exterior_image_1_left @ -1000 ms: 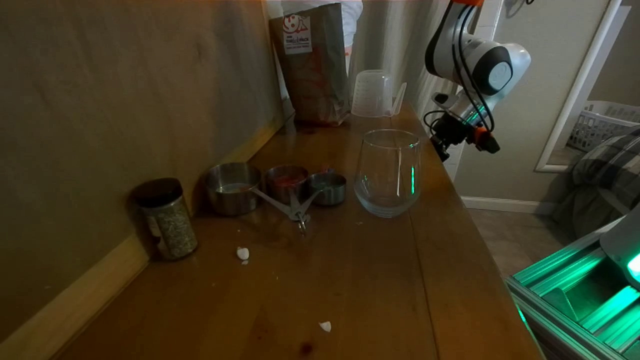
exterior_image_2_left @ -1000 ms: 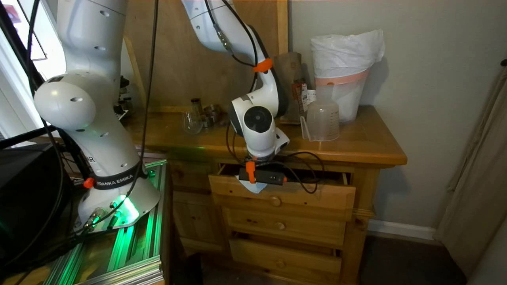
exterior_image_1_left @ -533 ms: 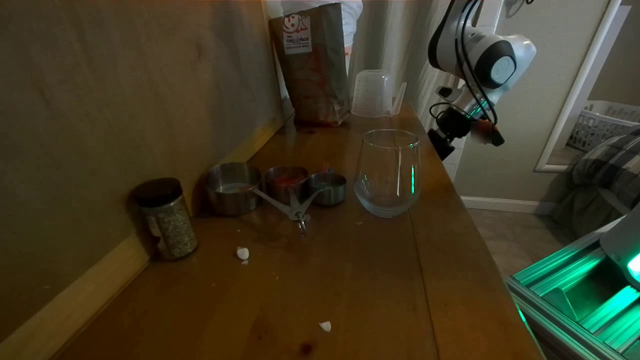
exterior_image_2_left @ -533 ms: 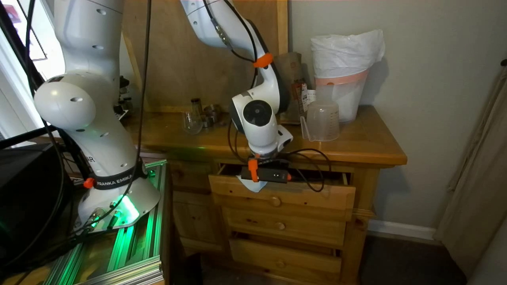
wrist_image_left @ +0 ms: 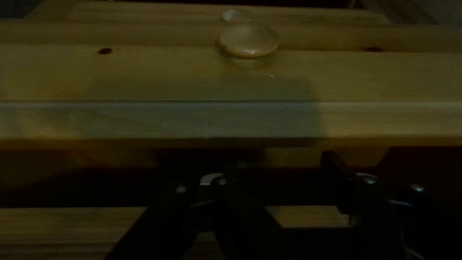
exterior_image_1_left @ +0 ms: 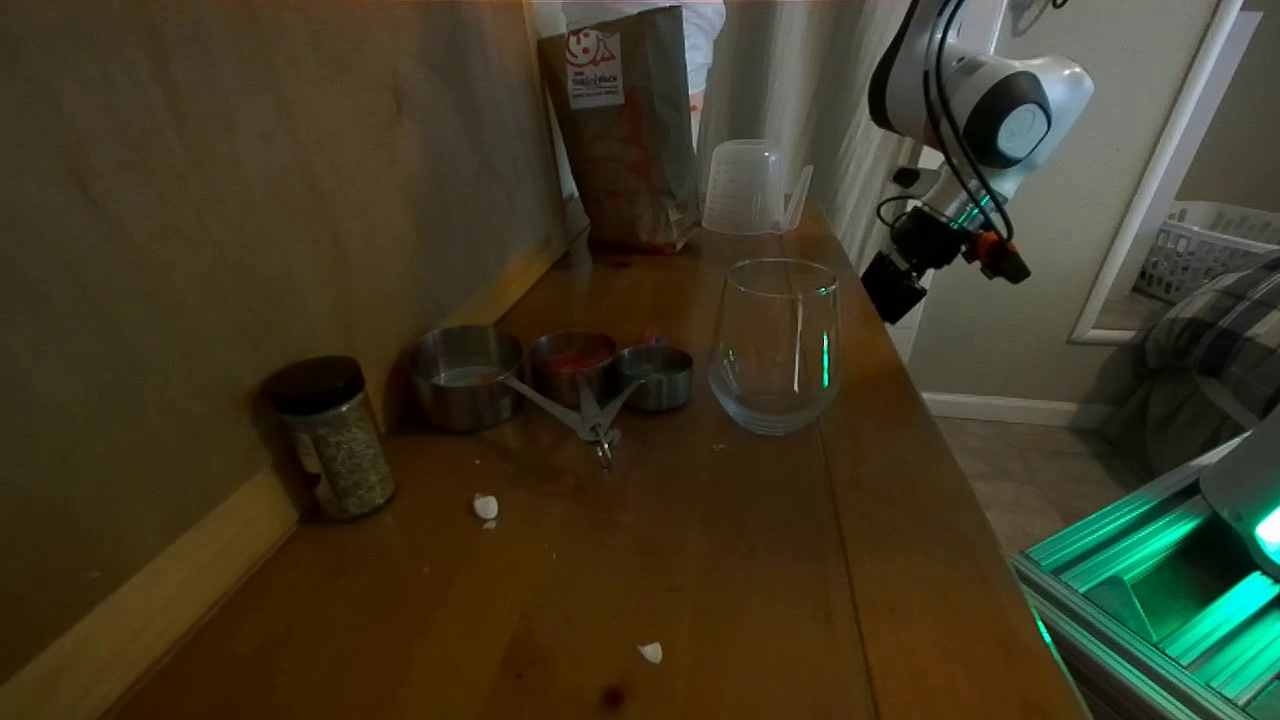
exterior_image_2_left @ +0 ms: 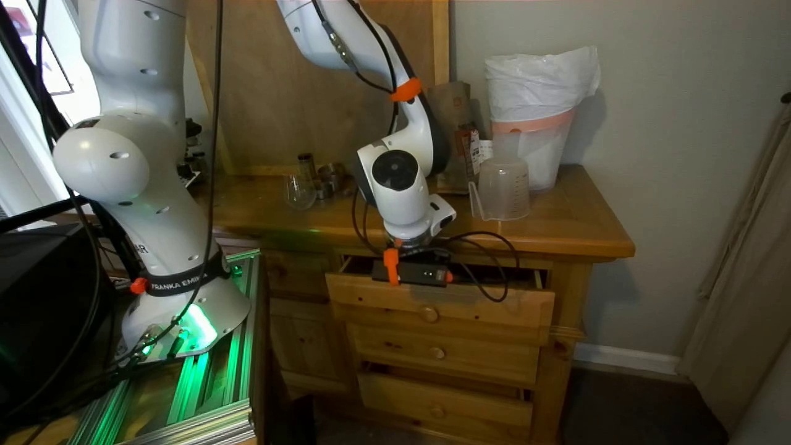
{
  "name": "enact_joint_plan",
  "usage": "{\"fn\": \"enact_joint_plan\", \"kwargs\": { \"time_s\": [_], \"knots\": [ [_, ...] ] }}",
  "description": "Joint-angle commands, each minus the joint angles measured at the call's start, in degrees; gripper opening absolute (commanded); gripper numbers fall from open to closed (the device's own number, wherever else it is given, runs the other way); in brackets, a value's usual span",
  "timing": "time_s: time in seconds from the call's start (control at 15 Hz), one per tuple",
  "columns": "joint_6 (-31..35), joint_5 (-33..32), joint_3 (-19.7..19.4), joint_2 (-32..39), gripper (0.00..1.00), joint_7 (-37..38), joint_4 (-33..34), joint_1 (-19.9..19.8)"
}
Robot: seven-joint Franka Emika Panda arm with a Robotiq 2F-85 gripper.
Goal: Open the top right drawer, pick up the light blue towel on the table and put it in the top right drawer
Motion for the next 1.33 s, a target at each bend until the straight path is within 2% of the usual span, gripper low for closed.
{"fn": "enact_joint_plan", "kwargs": {
  "time_s": [0.0, 0.07, 0.13, 0.47, 0.53, 0.6, 1.27],
  "knots": [
    [1.66, -1.70, -1.09, -3.20, 0.92, 1.17, -2.32, 0.11],
    [2.05, -2.07, -1.56, -3.60, 0.99, 1.34, -2.70, -0.04],
    [2.47, -2.37, -2.08, -4.00, 1.00, 1.49, -3.06, -0.17],
    [4.75, -6.02, -5.27, -5.60, 1.00, 4.05, -5.03, 0.16],
    [4.93, -6.35, -5.58, -5.08, 0.75, 4.49, -4.86, 0.23],
    [5.07, -6.71, -5.91, -4.42, 0.74, 4.62, -4.61, 0.21],
    [0.54, -3.57, -4.62, 1.59, 0.04, 3.04, -0.92, -0.27]
  ]
}}
